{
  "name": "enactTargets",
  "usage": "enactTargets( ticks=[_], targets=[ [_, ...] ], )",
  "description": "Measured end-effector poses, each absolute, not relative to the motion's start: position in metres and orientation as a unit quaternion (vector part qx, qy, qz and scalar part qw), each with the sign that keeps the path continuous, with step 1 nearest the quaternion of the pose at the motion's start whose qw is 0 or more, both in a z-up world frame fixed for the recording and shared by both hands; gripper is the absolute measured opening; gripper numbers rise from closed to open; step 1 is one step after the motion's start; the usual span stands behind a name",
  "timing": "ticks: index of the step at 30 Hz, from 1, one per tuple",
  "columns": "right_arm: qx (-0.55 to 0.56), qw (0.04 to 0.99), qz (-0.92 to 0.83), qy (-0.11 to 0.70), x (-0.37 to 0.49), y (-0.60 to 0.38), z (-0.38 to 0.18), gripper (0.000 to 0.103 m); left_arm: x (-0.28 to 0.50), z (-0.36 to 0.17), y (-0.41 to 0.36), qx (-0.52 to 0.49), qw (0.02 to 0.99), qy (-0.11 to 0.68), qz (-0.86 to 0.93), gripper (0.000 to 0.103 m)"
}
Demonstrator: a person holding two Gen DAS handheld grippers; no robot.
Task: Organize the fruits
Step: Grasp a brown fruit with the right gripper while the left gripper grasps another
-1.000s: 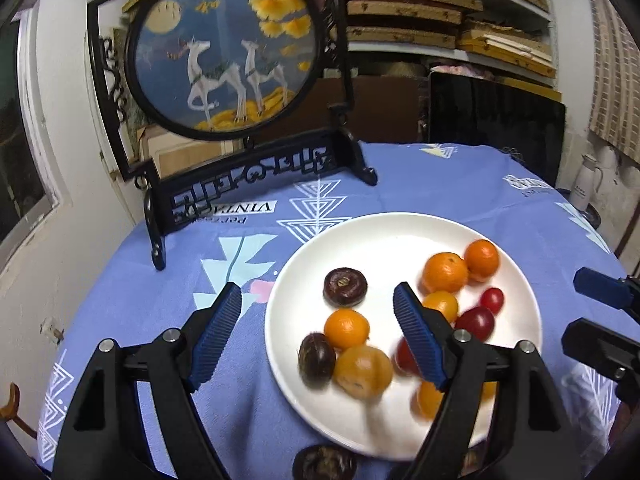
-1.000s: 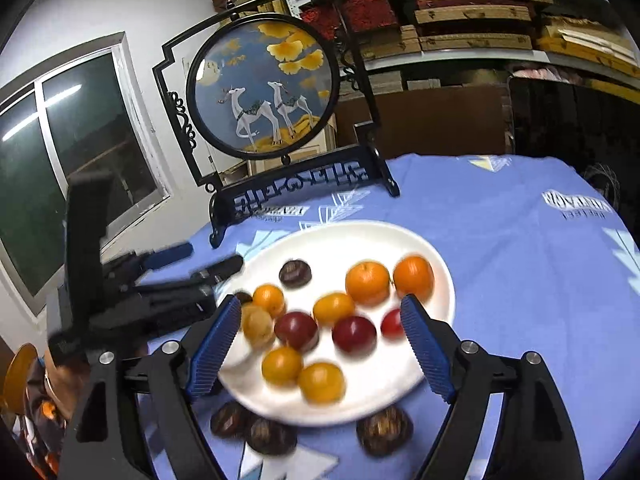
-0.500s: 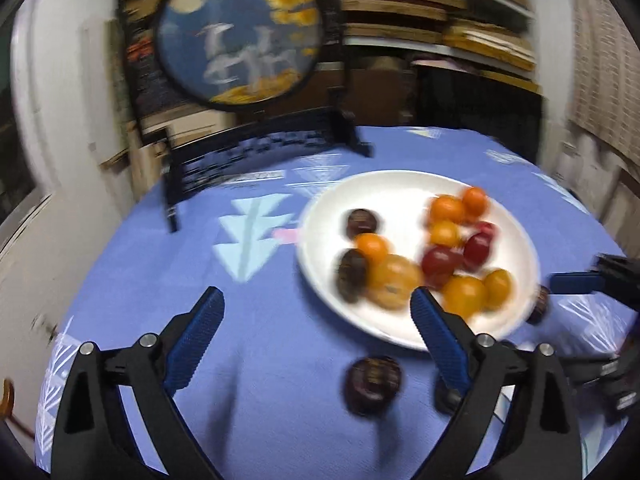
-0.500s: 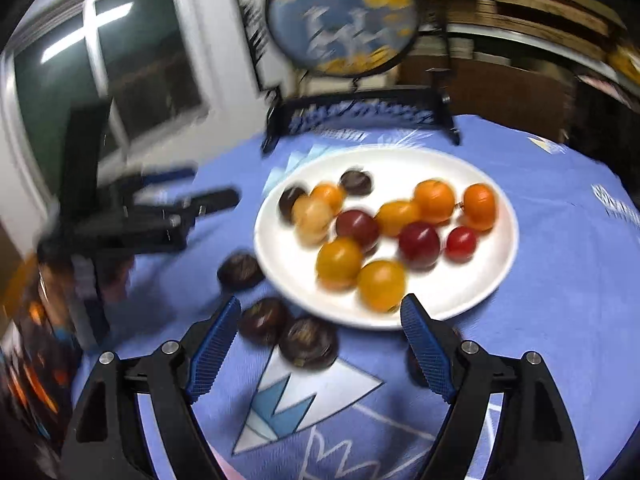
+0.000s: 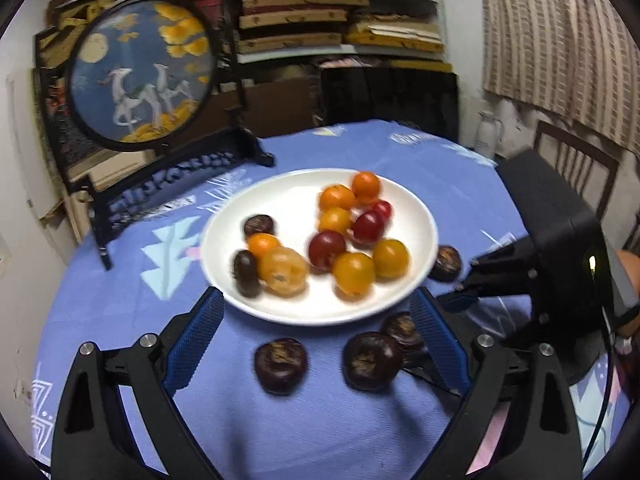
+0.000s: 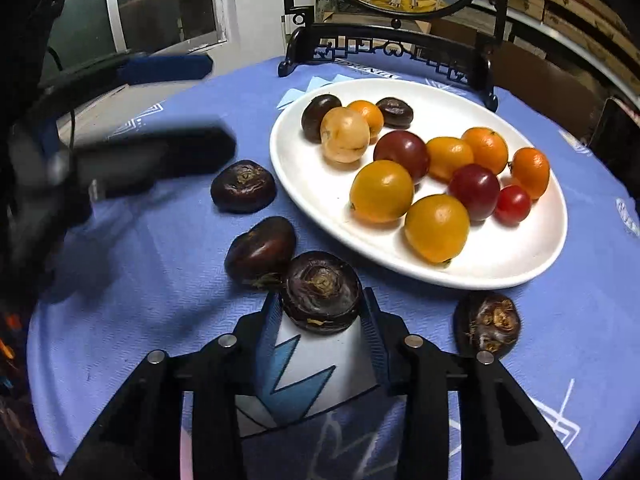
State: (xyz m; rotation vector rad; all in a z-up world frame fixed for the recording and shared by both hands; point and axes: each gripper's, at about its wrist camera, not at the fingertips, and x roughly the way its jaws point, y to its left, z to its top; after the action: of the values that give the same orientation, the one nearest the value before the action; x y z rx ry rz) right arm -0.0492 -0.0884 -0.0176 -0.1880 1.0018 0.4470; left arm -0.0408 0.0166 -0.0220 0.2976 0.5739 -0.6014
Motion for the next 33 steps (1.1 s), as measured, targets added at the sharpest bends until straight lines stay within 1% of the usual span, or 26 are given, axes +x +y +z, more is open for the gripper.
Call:
enactTargets(
  ticks=[6, 9, 10, 11, 12, 13, 14, 15, 16, 17, 19, 27, 31, 33],
  targets=[
    [-0.051, 0.861, 0.19, 0.469, -0.086, -0.135, 0.001, 0.04, -0.059, -0.04, 0.008, 0.167, 0.887, 0.294, -0.314, 0.092],
    [-0.029, 0.869, 0.178, 0.46, -0.106, -0.161, 0.011, 0.04, -0.061, -0.054, -0.014, 0.208, 0.876, 0.309, -0.306, 0.092],
    [-0.023, 0.871, 0.175, 0.458, -0.109, -0.167, 0.012, 0.04, -0.058, -0.06, -0.02, 0.219, 0.873, 0.317, -0.3, 0.088],
    [-0.02, 0.873, 0.174, 0.455, -0.11, -0.17, 0.013, 0.04, -0.054, -0.066, -0.026, 0.228, 0.868, 0.33, -0.293, 0.08],
    [-0.015, 0.877, 0.174, 0.448, -0.114, -0.173, 0.014, 0.04, -0.048, -0.071, -0.03, 0.234, 0.864, 0.344, -0.283, 0.076],
    [-0.011, 0.877, 0.176, 0.447, -0.115, -0.174, 0.013, 0.04, -0.042, -0.077, -0.033, 0.239, 0.862, 0.357, -0.269, 0.067],
    [-0.007, 0.876, 0.178, 0.447, -0.114, -0.174, 0.012, 0.04, -0.036, -0.081, -0.035, 0.24, 0.86, 0.37, -0.257, 0.064],
    [-0.005, 0.875, 0.18, 0.449, -0.115, -0.173, 0.009, 0.04, -0.03, -0.08, -0.033, 0.219, 0.862, 0.377, -0.257, 0.061],
    [-0.007, 0.875, 0.18, 0.45, -0.115, -0.172, 0.007, 0.04, -0.025, -0.078, -0.03, 0.202, 0.864, 0.384, -0.255, 0.049],
    [-0.01, 0.873, 0.179, 0.453, -0.114, -0.169, 0.003, 0.04, -0.024, -0.076, -0.028, 0.193, 0.864, 0.389, -0.255, 0.04],
    [-0.014, 0.871, 0.18, 0.456, -0.115, -0.163, -0.001, 0.04, -0.026, -0.075, -0.024, 0.182, 0.866, 0.39, -0.257, 0.039],
    [-0.027, 0.866, 0.186, 0.463, -0.117, -0.15, -0.006, 0.04, -0.064, -0.046, -0.008, 0.178, 0.886, 0.337, -0.266, 0.038],
    [-0.029, 0.873, 0.187, 0.45, -0.112, -0.148, 0.003, 0.04, -0.058, -0.018, -0.006, 0.172, 0.903, 0.309, -0.245, 0.038],
    [-0.026, 0.882, 0.185, 0.432, -0.105, -0.148, 0.018, 0.04, -0.049, -0.006, -0.009, 0.172, 0.914, 0.293, -0.222, 0.038]
  ],
)
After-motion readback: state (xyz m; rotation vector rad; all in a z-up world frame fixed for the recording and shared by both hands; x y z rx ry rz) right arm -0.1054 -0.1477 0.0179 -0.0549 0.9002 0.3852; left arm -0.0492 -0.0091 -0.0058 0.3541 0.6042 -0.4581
